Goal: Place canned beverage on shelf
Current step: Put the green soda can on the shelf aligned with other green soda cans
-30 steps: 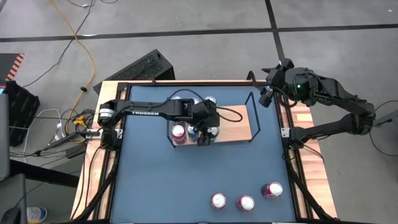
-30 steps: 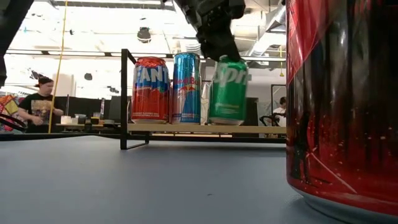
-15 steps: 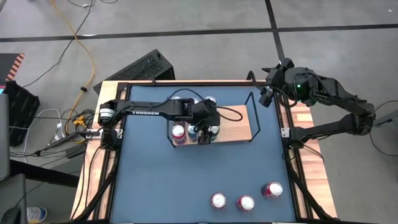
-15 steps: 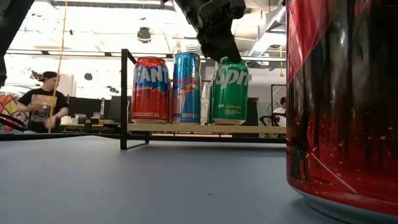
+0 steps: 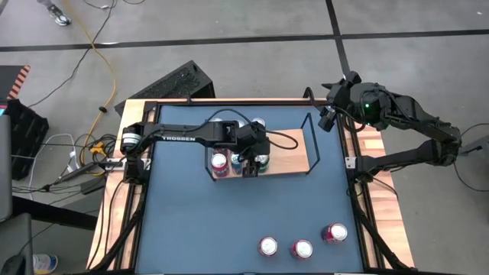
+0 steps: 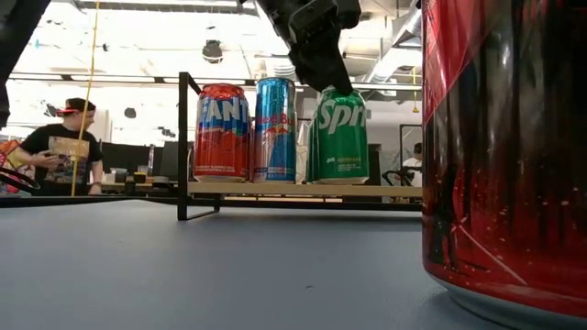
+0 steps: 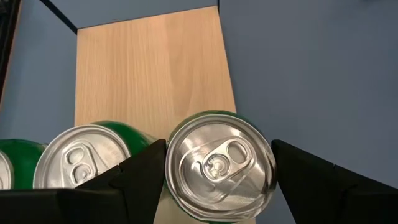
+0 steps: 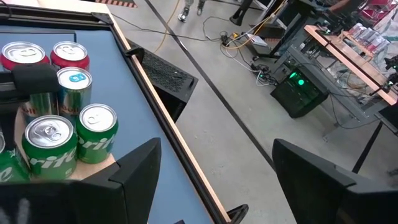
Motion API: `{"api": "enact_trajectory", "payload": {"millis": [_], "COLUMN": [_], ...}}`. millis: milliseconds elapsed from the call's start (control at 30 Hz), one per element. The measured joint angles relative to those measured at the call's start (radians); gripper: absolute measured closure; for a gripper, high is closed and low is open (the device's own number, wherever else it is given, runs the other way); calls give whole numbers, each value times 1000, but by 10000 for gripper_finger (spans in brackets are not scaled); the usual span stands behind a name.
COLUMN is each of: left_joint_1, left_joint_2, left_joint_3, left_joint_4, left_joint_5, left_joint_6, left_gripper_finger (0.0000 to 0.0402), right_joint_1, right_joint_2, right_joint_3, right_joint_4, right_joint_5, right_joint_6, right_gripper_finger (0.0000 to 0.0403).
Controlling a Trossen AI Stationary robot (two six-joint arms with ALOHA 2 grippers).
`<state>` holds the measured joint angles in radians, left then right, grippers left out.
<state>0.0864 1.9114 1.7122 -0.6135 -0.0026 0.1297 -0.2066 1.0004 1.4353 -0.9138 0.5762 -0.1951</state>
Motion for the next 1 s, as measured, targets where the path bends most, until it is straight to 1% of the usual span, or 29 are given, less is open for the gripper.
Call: {"api": "enact_trajectory", "payload": {"millis": [500, 600, 800, 1000], "left_joint_1": [5, 5, 5, -2], "left_joint_2": [0, 0, 0, 0], "left_joint_3": [0, 0, 0, 0], "left_joint_4": [-9, -10, -22, -27], "left_joint_5": [48, 45, -8, -39], "left_joint_6": [2, 2, 9, 8], "left_gripper_finger": [136, 123, 81, 70], "right_joint_1": [0, 0, 0, 0], "right_joint_2": [0, 0, 0, 0], "right_joint_3": [0, 0, 0, 0], "right_joint_4": [0, 1, 1, 1], "right_joint_5": [-1, -1, -1, -1], "right_joint_6": [-15, -15, -15, -15], "right_gripper_finger": [99, 99, 99, 99]}}
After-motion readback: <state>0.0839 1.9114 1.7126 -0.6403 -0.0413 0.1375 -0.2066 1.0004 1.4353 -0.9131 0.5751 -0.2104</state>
